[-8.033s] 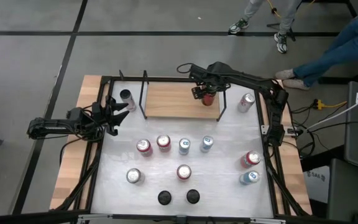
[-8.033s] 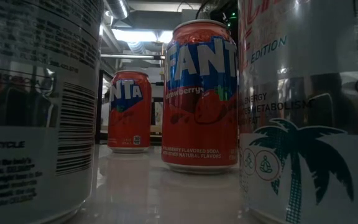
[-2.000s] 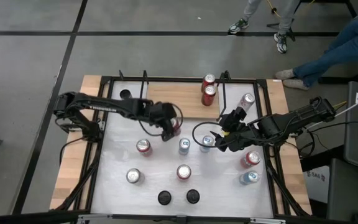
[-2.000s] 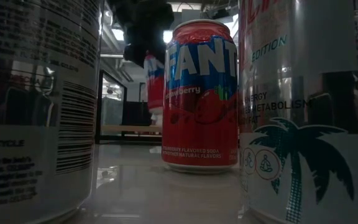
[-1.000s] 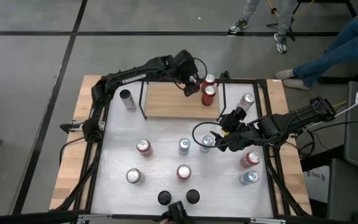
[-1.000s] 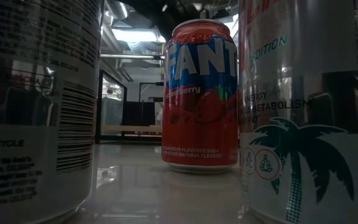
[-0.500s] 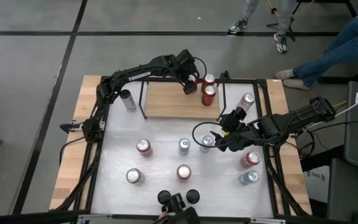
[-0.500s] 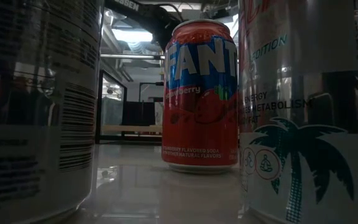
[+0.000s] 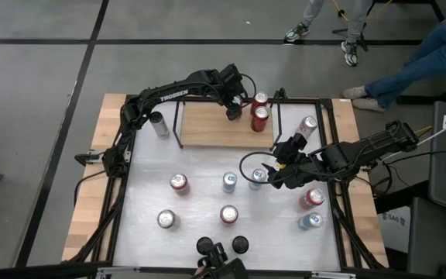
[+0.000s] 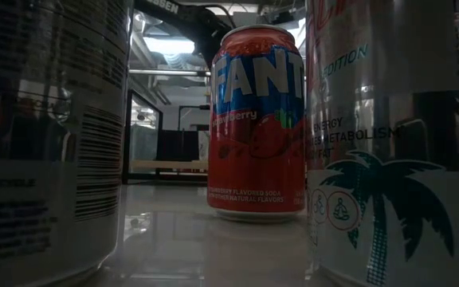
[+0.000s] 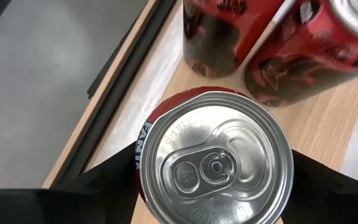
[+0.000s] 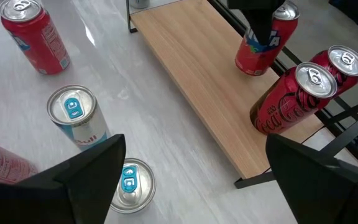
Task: Place canned beverage on shelf
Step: Put the middle and pink soda can on the shelf
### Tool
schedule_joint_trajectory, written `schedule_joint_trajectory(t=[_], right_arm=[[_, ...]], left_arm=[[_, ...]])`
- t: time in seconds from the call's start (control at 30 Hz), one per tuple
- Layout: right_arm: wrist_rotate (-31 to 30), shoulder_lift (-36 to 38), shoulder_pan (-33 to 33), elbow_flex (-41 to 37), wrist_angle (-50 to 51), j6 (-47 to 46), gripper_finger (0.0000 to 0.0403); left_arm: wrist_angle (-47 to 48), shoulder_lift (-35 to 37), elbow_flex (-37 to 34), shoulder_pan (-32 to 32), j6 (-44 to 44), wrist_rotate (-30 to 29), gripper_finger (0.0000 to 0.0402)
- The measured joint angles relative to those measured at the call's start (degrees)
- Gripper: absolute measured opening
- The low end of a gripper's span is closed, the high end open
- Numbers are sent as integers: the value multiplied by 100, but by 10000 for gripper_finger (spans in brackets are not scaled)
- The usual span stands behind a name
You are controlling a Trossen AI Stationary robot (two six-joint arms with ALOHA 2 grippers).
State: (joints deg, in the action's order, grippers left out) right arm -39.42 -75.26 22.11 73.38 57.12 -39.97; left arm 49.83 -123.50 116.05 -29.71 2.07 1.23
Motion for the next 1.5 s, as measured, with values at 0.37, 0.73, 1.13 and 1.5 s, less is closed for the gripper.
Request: schedule_joint_trajectory(t=[0.37, 0.73, 1.13, 1.5], right_arm=[[0, 0, 0, 0, 0, 0, 376], [0, 0, 0, 0, 0, 0, 376], [0, 0, -1, 0, -4, 0, 376], [45, 2, -2, 0, -24, -7, 376]], left_arm=[[9, 0, 0, 18, -17, -5, 309], [-79, 13, 2, 44, -17, -28, 330], [-154, 142, 0, 50, -14, -50, 328], [529, 317, 525, 24, 289, -123, 328]])
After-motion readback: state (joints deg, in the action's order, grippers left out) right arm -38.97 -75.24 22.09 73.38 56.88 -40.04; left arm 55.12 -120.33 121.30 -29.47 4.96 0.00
